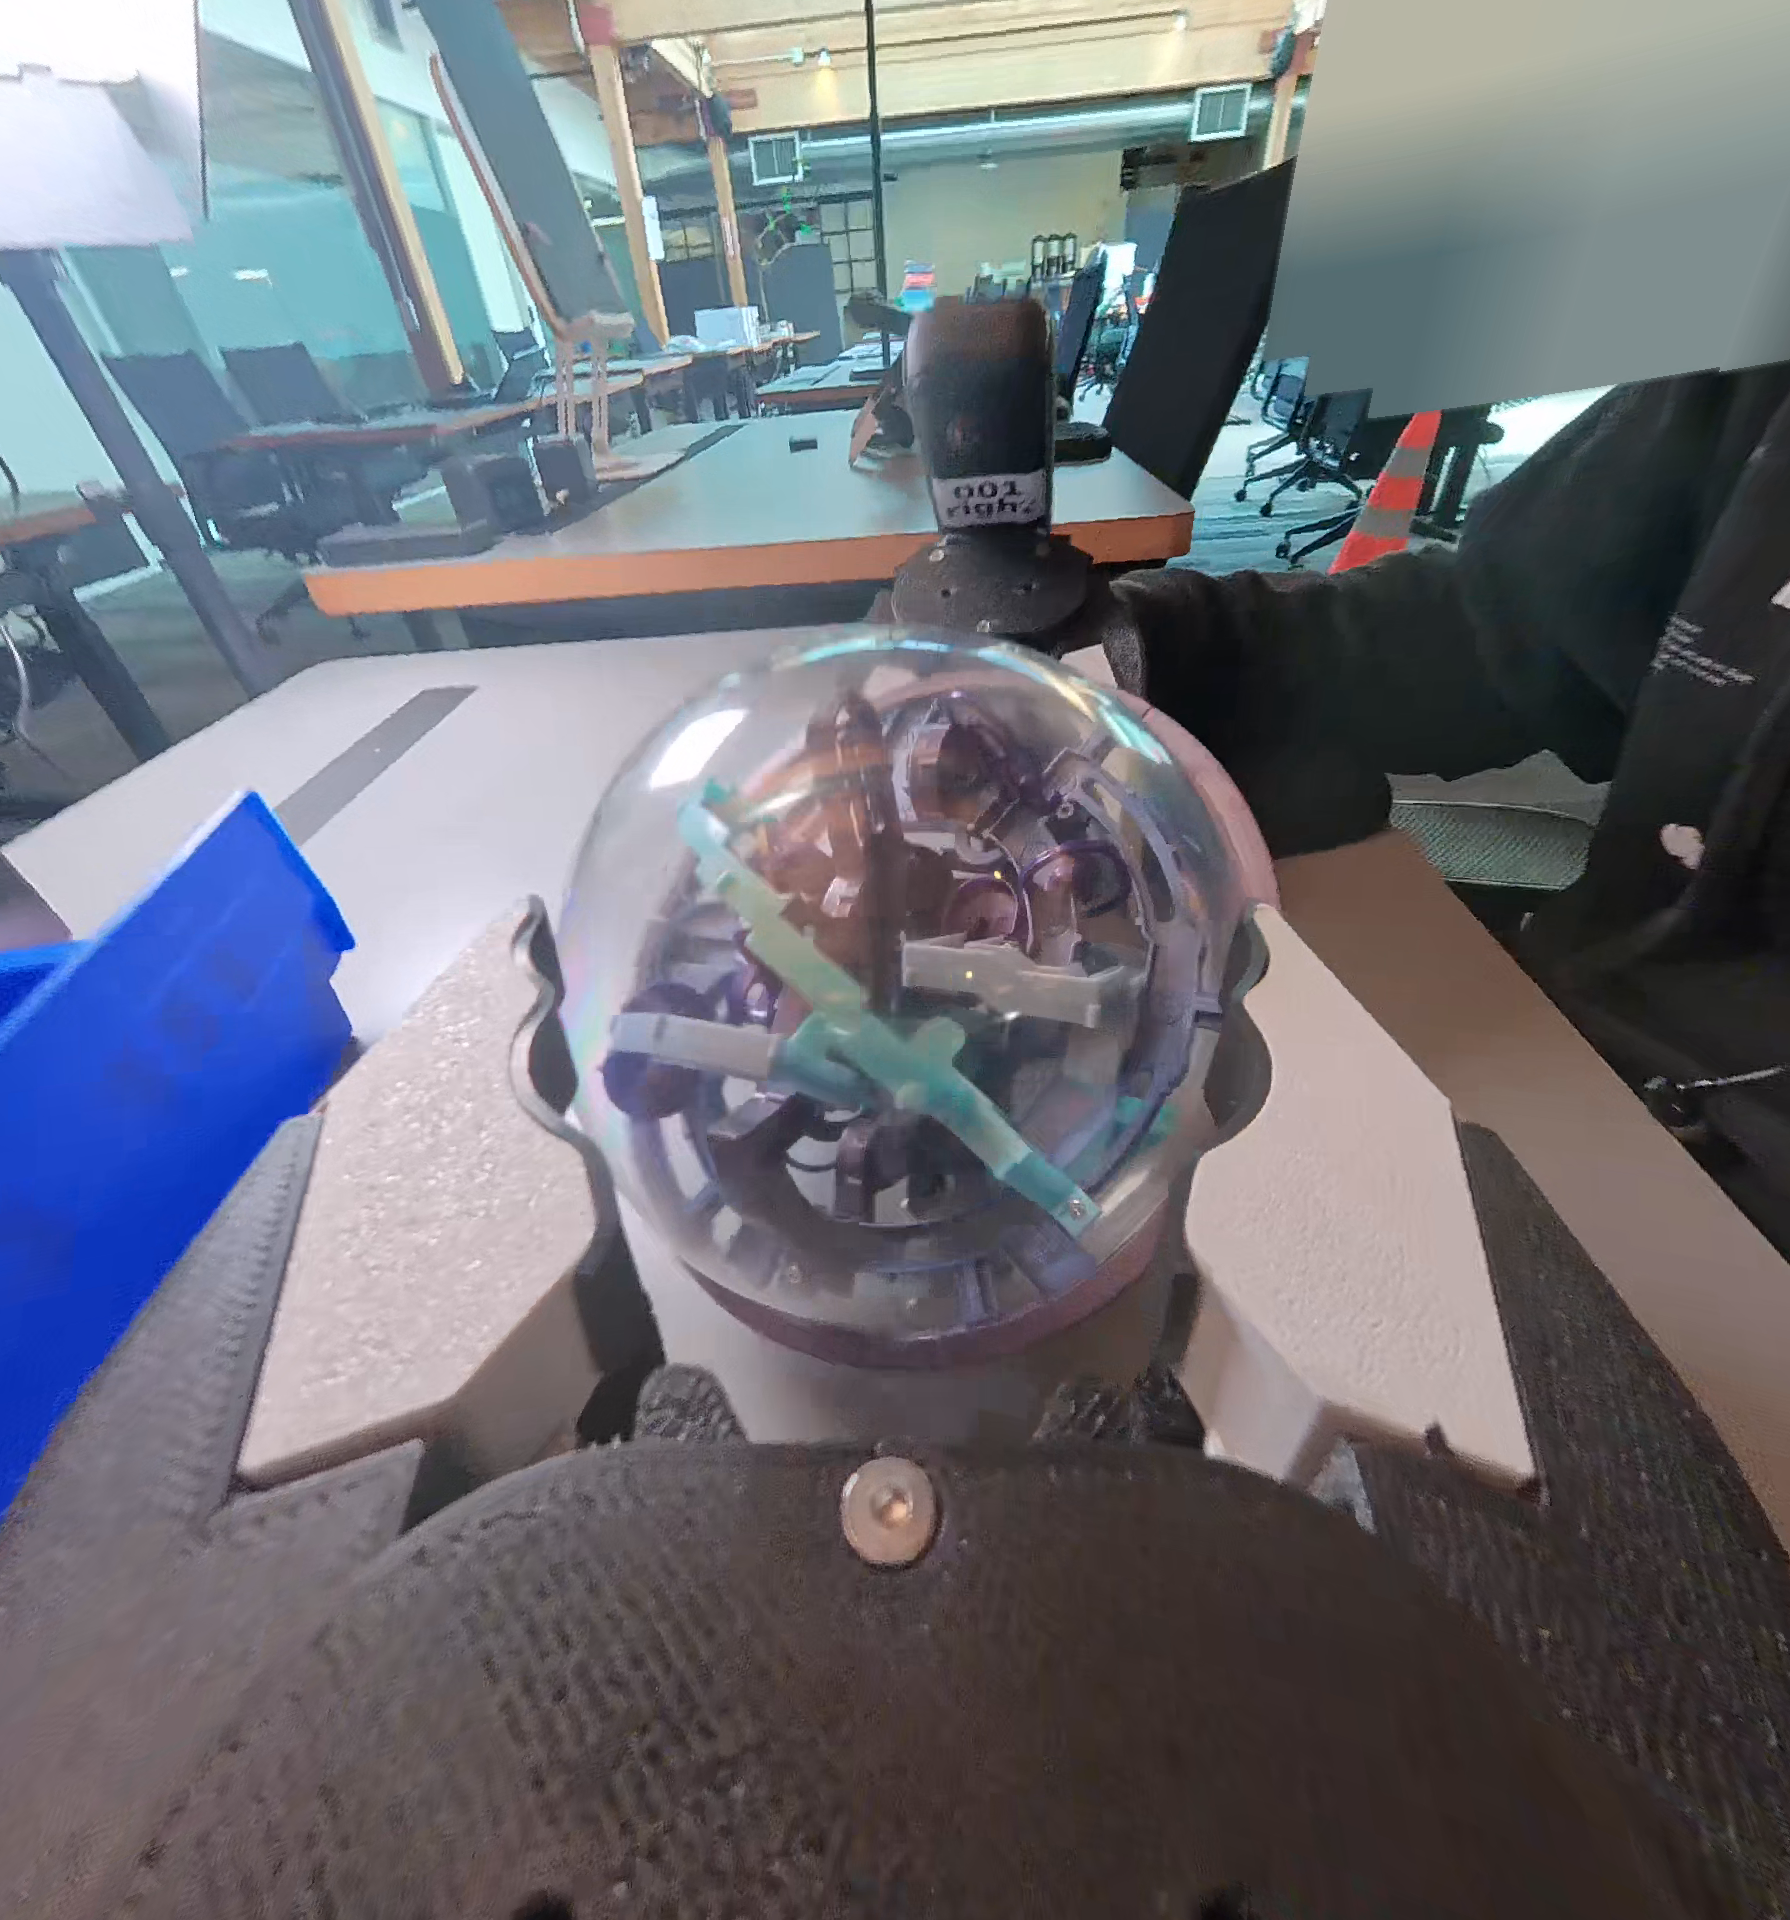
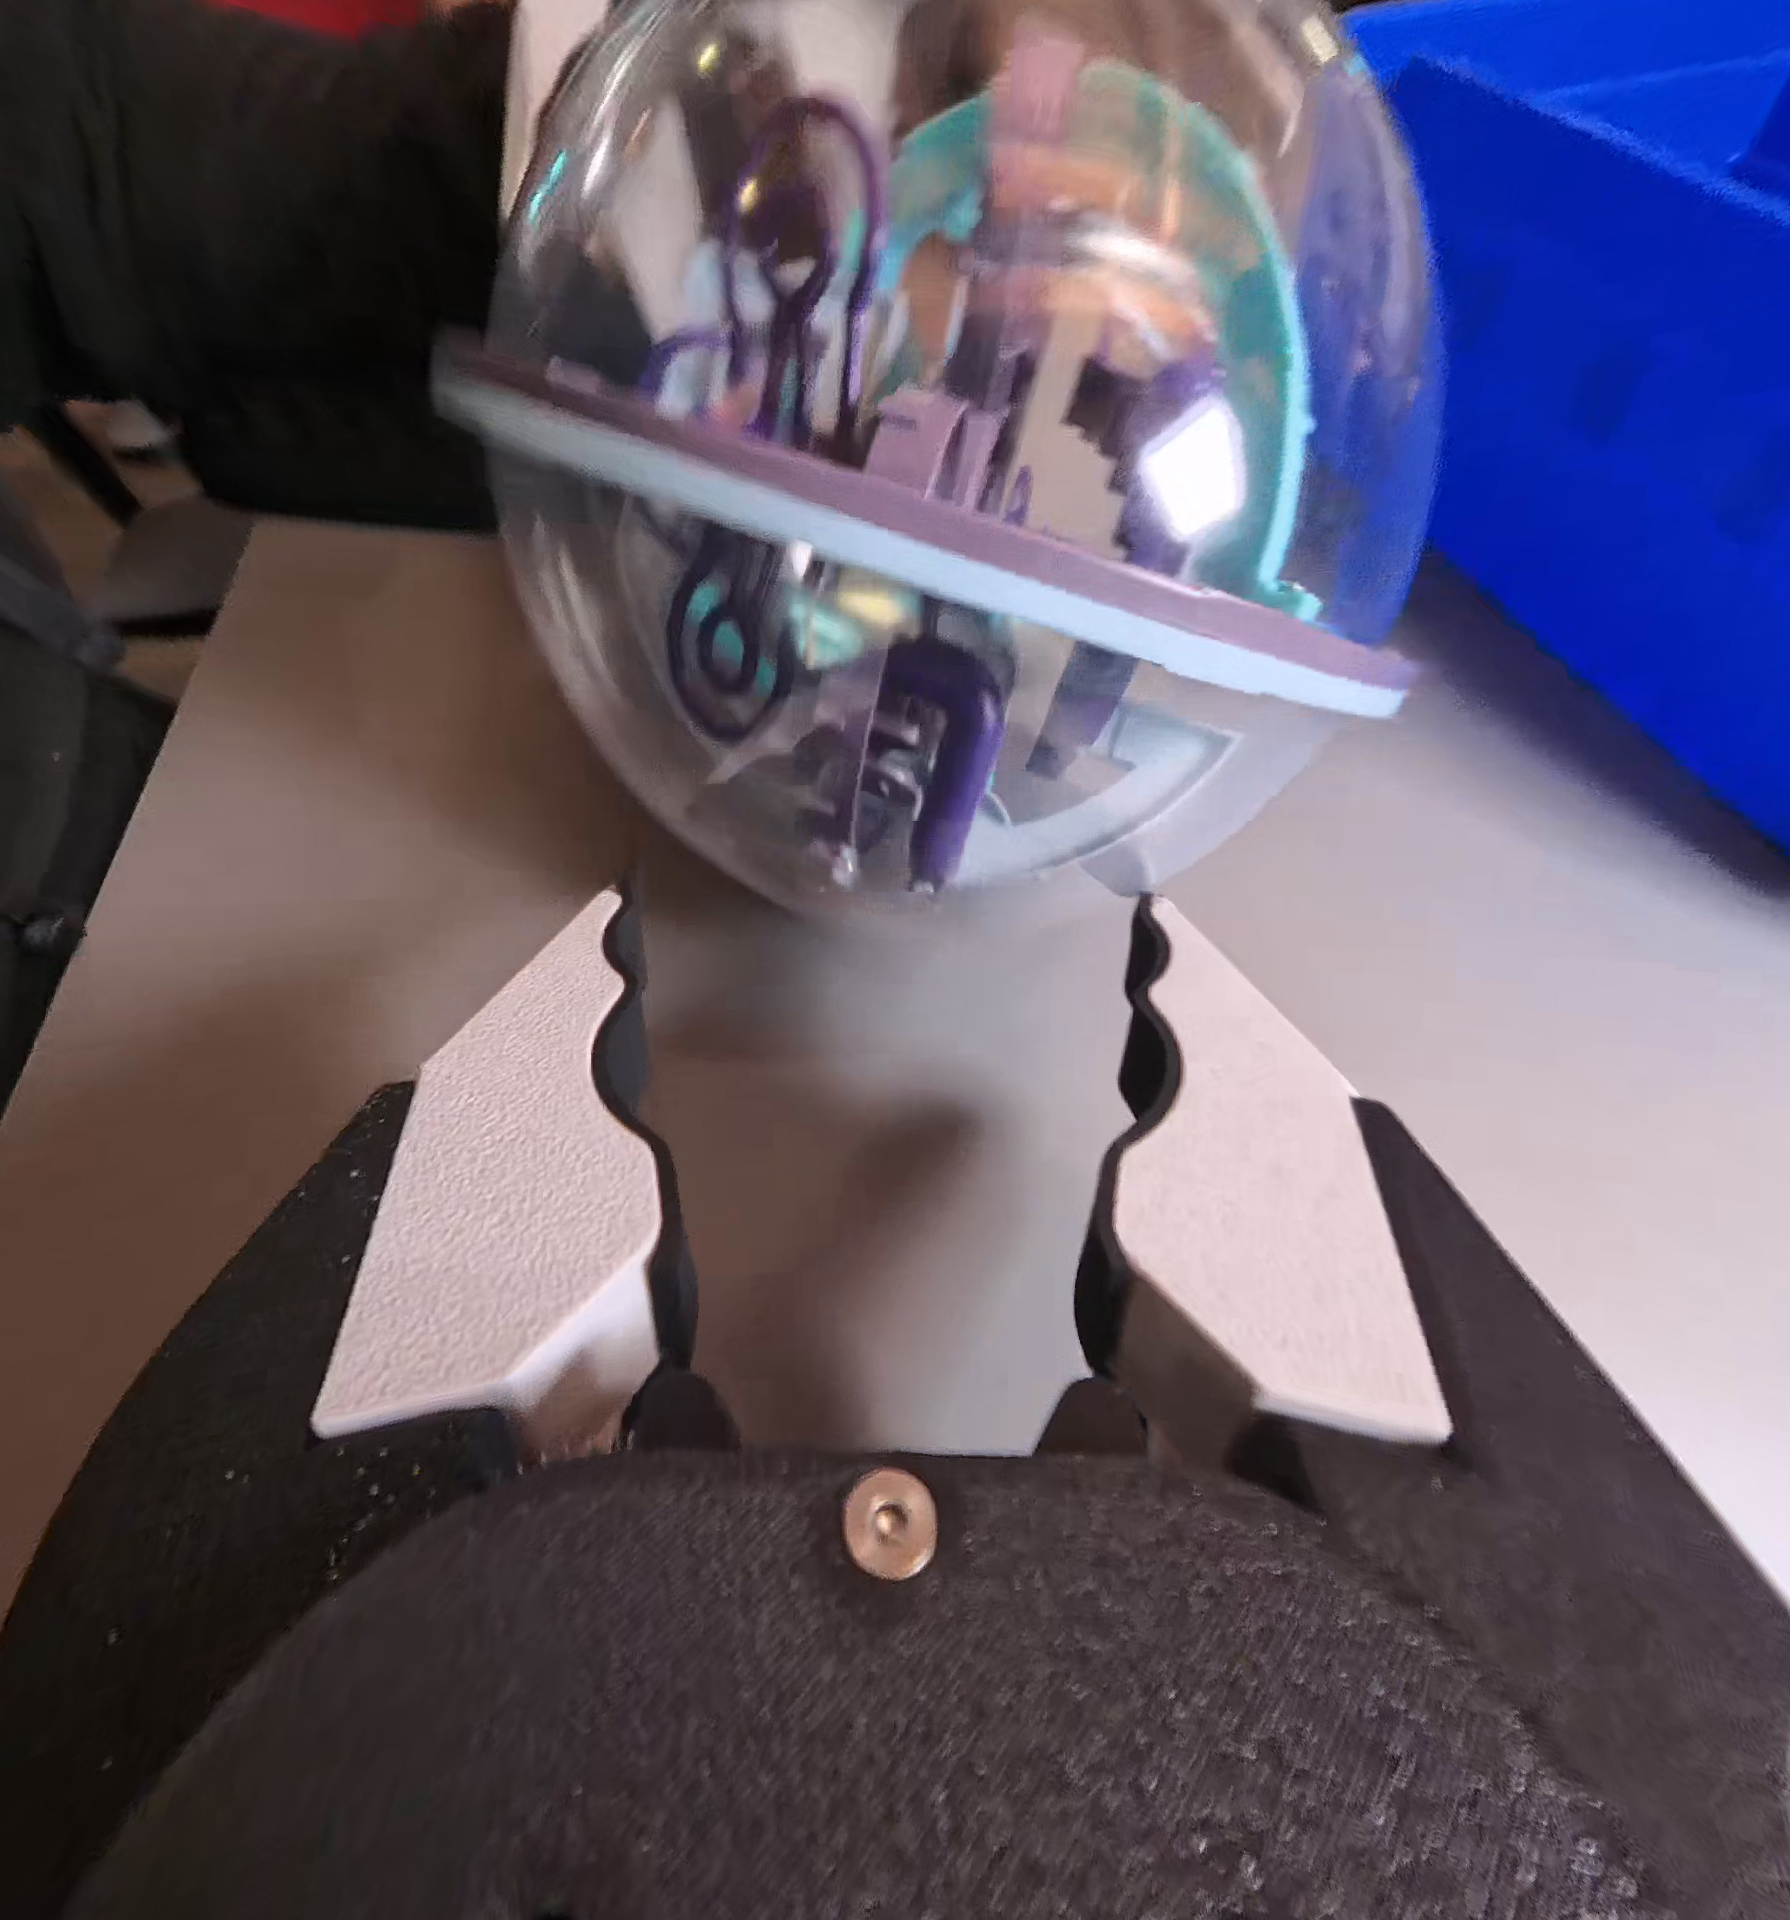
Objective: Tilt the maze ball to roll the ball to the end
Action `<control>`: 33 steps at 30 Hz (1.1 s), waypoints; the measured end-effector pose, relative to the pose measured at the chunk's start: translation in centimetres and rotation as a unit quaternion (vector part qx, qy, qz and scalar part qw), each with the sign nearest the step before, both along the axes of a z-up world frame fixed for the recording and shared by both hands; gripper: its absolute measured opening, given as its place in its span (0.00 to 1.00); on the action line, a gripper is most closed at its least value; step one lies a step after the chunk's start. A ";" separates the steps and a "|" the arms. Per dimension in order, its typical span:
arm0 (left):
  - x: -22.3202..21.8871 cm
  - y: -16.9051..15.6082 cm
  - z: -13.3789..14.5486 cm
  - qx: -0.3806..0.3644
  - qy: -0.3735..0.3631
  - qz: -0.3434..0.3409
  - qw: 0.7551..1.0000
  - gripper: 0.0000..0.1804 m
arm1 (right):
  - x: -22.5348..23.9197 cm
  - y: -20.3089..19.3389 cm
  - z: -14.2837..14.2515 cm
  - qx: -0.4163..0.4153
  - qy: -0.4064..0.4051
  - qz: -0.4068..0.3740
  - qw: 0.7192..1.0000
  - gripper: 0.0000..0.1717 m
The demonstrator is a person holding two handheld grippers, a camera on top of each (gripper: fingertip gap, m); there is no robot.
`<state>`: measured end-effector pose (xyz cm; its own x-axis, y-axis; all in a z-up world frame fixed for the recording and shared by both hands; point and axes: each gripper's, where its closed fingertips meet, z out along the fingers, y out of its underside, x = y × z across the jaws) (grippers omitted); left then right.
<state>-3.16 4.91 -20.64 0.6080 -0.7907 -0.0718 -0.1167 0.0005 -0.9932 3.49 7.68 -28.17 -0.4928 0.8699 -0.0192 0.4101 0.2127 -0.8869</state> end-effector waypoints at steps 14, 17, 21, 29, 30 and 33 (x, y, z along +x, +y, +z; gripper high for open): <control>0.1 -2.7 -1.9 -0.076 0.004 0.011 0.997 0.73 | -0.1 -1.7 2.6 -0.081 0.031 0.022 0.996 0.55; 0.5 -2.8 -1.8 -0.013 0.038 -0.007 0.999 0.73 | -0.1 -1.6 2.5 -0.042 0.043 0.016 0.998 0.52; -0.4 -2.7 -3.1 0.023 0.142 0.023 0.989 0.71 | 1.3 -1.3 5.0 -0.045 0.107 0.025 0.993 0.45; -1.8 -4.8 -2.7 -0.139 -0.037 0.034 0.989 0.80 | 1.0 -0.2 4.6 -0.146 0.064 -0.001 0.987 0.56; -1.7 -4.7 -2.4 -0.166 -0.082 0.030 0.982 0.79 | 0.7 -0.5 4.5 -0.150 0.061 0.000 0.987 0.57; -1.2 -3.6 -1.9 -0.185 -0.125 0.036 0.974 0.79 | -0.1 -1.3 4.1 -0.126 0.057 0.001 0.990 0.58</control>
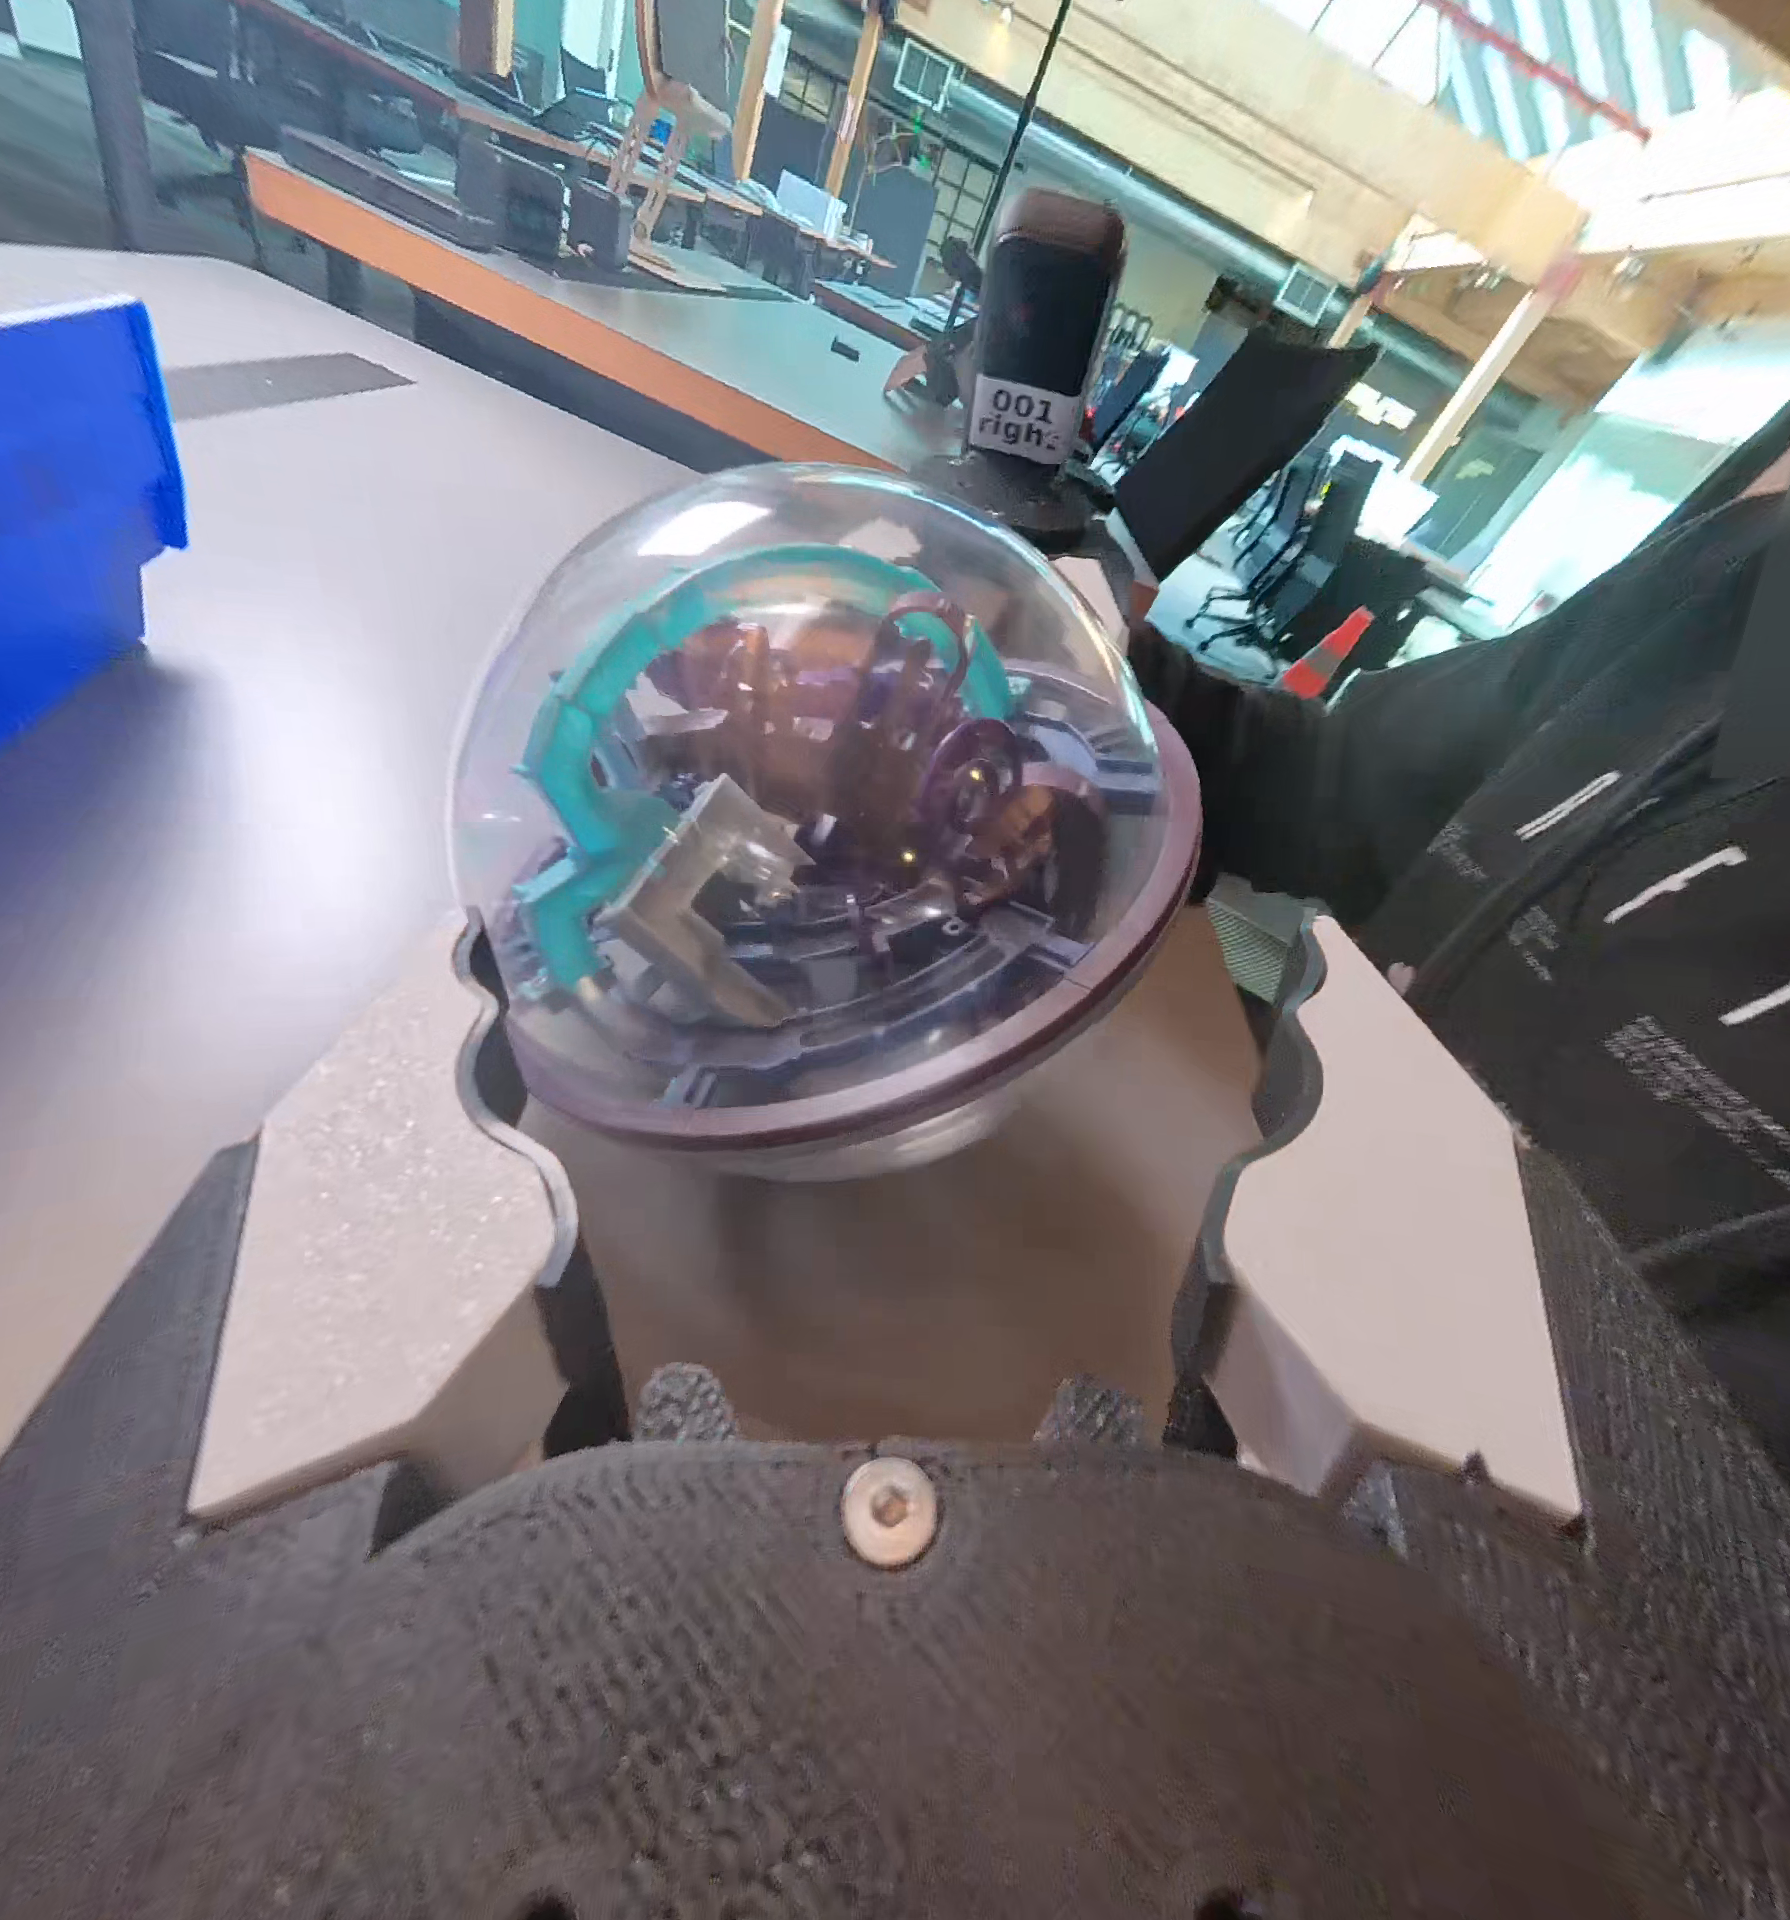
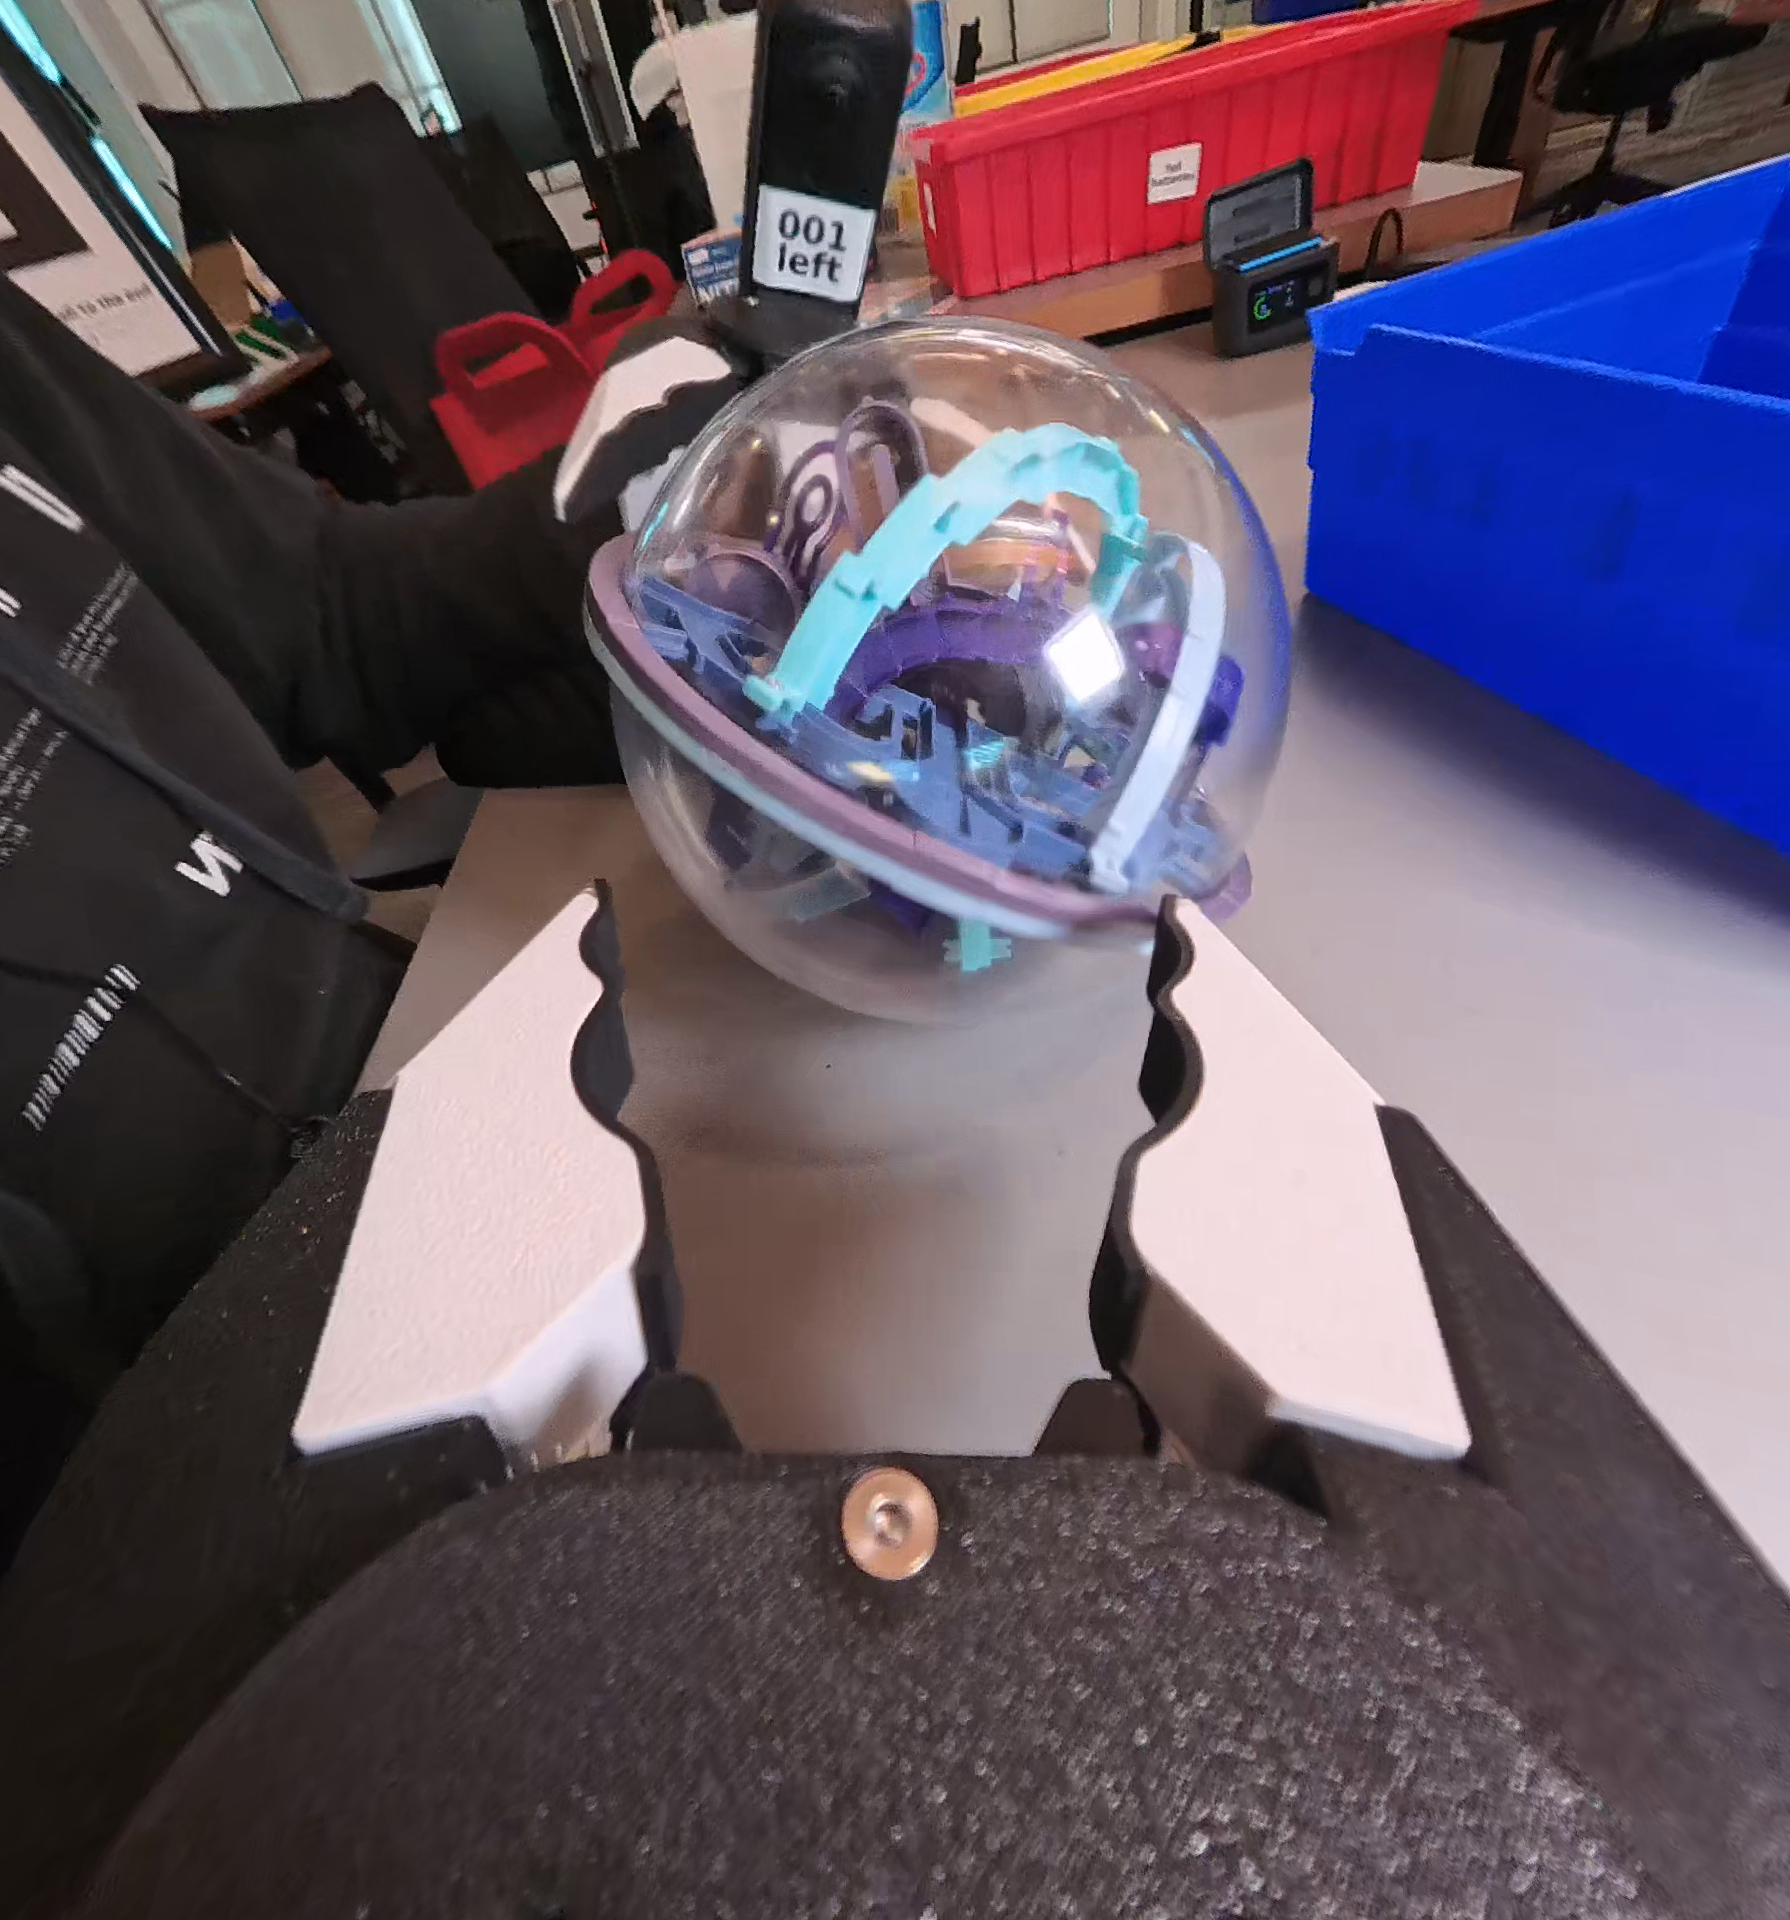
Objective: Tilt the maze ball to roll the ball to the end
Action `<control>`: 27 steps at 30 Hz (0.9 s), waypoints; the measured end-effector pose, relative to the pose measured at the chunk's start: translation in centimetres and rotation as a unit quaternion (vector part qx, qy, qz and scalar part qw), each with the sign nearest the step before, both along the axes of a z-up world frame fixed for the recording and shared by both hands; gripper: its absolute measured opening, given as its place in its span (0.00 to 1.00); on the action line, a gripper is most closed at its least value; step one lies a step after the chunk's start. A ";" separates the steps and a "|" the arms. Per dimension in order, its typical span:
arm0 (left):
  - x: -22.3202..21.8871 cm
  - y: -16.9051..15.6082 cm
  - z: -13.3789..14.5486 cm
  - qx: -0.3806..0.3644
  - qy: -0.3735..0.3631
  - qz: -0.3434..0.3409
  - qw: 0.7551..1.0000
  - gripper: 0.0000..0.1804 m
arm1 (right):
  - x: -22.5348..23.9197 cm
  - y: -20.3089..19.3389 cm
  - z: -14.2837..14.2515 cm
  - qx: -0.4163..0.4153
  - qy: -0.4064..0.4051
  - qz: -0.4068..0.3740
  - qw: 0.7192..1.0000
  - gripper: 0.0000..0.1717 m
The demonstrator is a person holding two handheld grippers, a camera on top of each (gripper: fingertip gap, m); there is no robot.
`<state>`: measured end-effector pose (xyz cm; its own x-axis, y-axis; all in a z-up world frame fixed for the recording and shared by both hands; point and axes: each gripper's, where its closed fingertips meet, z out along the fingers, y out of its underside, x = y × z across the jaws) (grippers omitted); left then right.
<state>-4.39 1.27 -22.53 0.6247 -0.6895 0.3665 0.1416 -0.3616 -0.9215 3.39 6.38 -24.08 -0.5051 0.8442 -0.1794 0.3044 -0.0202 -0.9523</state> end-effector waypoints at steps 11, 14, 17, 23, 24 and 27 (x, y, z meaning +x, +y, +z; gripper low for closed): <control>0.6 -0.6 1.5 0.178 0.147 -0.007 0.973 0.78 | 3.2 -0.6 3.1 -0.005 0.086 0.043 0.995 0.40; -0.9 -0.7 1.2 0.113 0.098 0.030 0.988 0.74 | 2.1 1.2 2.4 -0.022 0.058 -0.002 0.998 0.46; 0.1 -0.5 1.0 0.029 -0.004 0.017 0.999 0.73 | 1.2 1.1 0.8 -0.016 0.019 -0.010 1.000 0.56; 1.5 0.5 -0.3 0.072 0.070 -0.002 0.995 0.67 | 0.4 -0.3 0.1 0.080 0.029 -0.017 0.996 0.57; 1.5 0.5 -0.3 0.088 0.075 -0.009 0.993 0.67 | 0.4 -0.5 0.2 0.104 0.040 -0.023 0.993 0.57; 1.0 0.5 -0.4 0.119 0.083 -0.016 0.989 0.66 | 0.4 -0.7 0.6 0.163 0.067 -0.053 0.983 0.55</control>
